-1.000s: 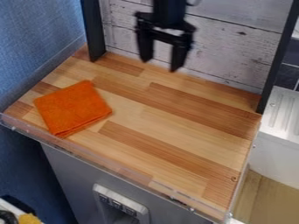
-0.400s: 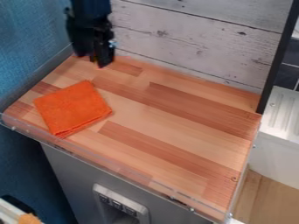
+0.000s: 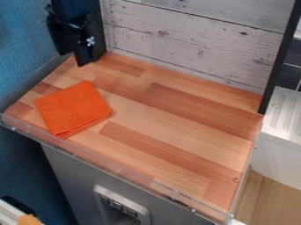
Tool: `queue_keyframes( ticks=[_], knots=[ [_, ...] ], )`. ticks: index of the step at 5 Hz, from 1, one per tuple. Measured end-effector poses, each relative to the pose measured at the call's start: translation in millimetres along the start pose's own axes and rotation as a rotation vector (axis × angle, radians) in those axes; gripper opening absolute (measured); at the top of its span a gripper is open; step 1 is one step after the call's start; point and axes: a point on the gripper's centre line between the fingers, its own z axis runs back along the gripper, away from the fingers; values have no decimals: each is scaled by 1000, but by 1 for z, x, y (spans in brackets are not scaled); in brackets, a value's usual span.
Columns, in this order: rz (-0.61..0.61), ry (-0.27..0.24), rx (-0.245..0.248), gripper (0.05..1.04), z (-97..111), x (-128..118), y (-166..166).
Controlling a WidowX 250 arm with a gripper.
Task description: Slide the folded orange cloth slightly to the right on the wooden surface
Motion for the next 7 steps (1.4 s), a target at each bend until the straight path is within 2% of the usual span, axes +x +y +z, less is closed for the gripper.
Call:
queue_keyframes(
  ticks=[1, 2, 3, 4, 6, 7],
  knots=[
    [-10, 10, 10, 686, -1, -3, 5],
    [-17, 14, 19, 390, -14, -1, 10],
    [-13, 24, 22, 169, -34, -2, 15],
    [-6, 29, 19, 69, -58, -3, 18],
    [18, 26, 22, 63, -90, -6, 20],
    [26, 21, 28, 63, -99, -6, 19]
  ],
)
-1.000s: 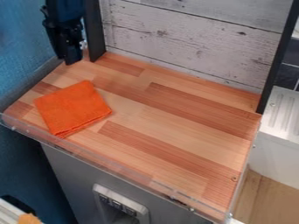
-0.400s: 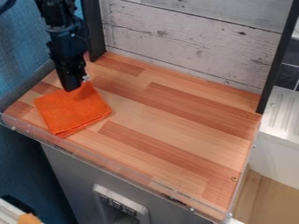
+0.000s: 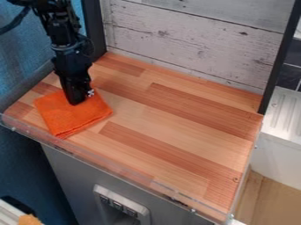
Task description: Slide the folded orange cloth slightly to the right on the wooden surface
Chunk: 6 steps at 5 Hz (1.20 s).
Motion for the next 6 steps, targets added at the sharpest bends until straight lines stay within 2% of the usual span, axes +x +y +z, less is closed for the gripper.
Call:
queue_keyframes(
  ticks=[2, 5, 6],
  knots=[
    [33, -17, -3, 63, -3, 2, -1],
    [153, -10, -18, 88, -3, 8, 1],
    [198, 11, -39, 242, -1, 9, -5]
  ],
)
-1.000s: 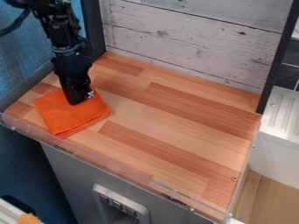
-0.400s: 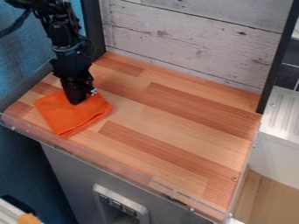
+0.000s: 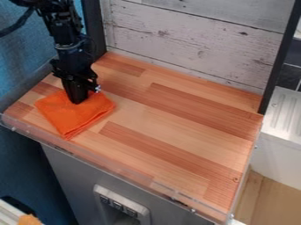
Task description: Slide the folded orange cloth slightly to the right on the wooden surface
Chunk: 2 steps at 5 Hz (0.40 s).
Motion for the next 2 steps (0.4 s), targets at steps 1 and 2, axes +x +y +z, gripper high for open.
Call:
queue_keyframes(
  ticks=[1, 2],
  knots=[
    [25, 39, -20, 487, 8, 4, -25],
    [45, 17, 0, 782, 34, 15, -58]
  ],
)
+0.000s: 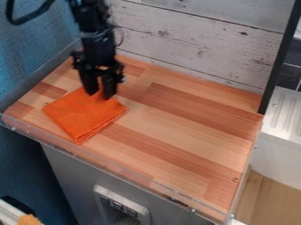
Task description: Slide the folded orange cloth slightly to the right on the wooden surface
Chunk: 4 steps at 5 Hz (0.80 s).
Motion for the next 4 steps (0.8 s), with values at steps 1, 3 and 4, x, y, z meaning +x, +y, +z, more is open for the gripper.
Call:
queue_keyframes(
  ticks=[1, 3, 4],
  knots=[
    [13, -5, 22, 995, 15, 0, -37],
    [24, -38, 55, 1001, 37, 0, -100],
    [36, -44, 56, 1001, 41, -5, -129]
  ],
)
